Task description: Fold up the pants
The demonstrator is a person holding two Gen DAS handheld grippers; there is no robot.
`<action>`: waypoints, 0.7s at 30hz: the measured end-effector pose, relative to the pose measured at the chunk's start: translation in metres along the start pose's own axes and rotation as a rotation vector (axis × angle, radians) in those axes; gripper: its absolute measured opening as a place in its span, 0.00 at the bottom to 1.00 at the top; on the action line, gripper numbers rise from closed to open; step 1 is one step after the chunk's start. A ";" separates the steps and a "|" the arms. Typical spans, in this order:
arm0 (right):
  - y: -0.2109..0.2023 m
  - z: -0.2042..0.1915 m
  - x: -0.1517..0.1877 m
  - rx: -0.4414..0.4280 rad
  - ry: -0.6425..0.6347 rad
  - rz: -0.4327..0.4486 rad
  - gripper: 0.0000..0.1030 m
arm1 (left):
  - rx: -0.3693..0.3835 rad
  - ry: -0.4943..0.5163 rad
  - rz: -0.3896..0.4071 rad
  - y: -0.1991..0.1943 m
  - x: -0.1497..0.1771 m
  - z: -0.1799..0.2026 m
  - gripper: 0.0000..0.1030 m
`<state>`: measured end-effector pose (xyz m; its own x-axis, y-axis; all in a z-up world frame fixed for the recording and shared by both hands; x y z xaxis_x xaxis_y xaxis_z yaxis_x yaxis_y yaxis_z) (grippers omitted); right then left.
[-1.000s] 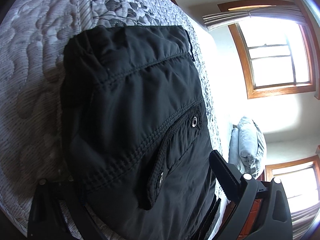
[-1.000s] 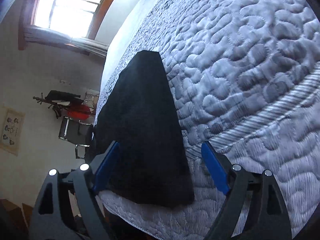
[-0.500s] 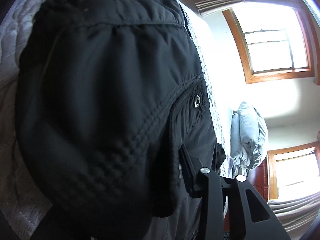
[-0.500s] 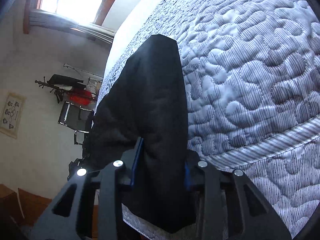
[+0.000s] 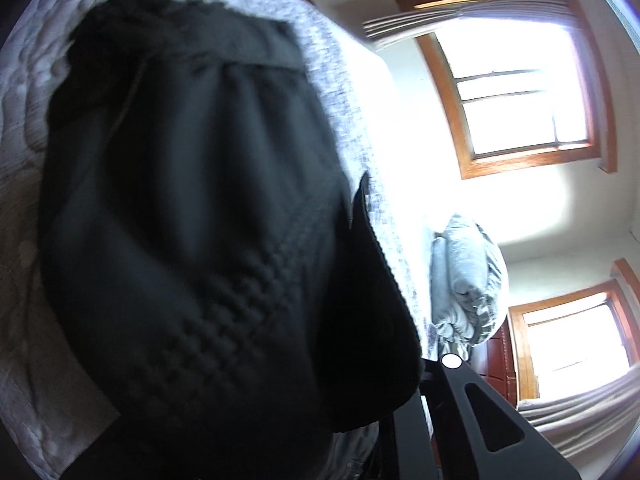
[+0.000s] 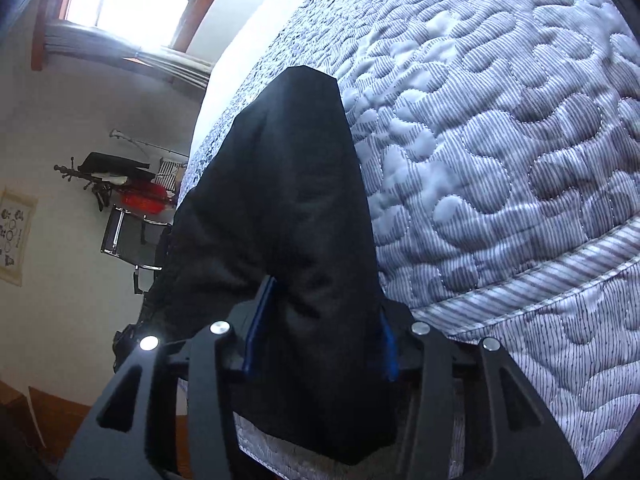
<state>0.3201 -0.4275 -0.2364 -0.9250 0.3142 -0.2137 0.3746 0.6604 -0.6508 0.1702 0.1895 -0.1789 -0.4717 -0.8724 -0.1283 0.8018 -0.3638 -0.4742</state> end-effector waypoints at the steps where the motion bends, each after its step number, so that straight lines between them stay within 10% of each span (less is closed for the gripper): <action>1: -0.002 0.002 0.000 0.006 -0.006 0.001 0.45 | 0.003 0.024 0.007 -0.001 0.002 0.007 0.12; 21: -0.043 0.033 0.010 0.078 0.054 0.128 0.55 | -0.013 0.509 0.049 -0.002 0.071 0.159 0.15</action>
<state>0.2922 -0.4752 -0.2343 -0.8647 0.4296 -0.2603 0.4810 0.5585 -0.6758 0.1928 0.0762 -0.0486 -0.5550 -0.6177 -0.5572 0.8245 -0.3191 -0.4674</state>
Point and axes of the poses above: each gripper's, at about its wrist camera, not at the fingertips, and y roughly the way its jaws point, z to its right, x to its underside, the point moved 1 cm from there along y, roughly the way its jaws point, and after that the axes turned 2 degrees about -y, right-handed, at the moved point
